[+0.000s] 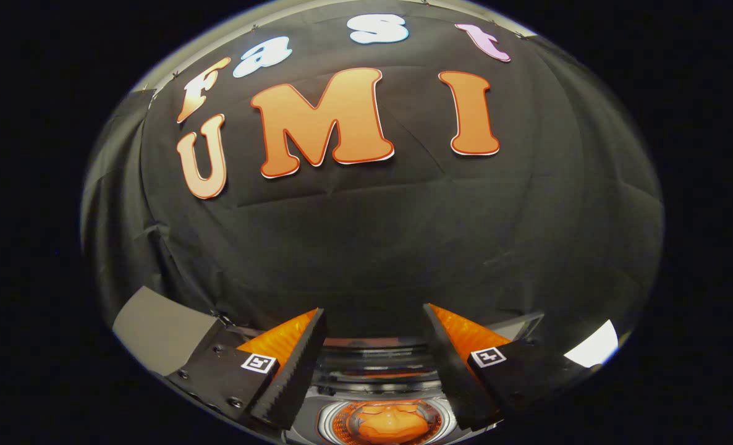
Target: Put the clothes into the washing machine and then close the washing machine lid.
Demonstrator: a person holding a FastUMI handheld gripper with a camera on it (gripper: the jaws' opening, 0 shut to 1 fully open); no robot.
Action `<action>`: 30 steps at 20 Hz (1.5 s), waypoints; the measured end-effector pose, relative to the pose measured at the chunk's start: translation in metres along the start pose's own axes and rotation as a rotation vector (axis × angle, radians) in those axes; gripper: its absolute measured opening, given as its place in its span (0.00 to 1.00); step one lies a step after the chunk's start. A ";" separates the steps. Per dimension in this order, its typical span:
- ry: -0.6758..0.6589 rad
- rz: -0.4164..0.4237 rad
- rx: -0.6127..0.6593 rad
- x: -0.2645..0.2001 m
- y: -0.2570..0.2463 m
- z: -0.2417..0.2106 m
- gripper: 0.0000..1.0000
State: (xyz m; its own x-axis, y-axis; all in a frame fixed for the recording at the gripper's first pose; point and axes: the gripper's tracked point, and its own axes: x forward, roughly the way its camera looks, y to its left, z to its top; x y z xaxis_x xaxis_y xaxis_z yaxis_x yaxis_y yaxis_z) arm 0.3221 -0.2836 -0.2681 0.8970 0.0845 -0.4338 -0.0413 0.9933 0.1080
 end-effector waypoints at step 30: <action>-0.182 -0.060 -0.057 -0.097 0.005 -0.097 0.99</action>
State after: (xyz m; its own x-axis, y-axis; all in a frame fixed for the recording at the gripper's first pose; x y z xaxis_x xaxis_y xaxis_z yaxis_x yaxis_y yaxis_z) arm 0.1924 -0.2789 -0.3126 0.9632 0.0149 -0.2683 -0.0059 0.9994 0.0341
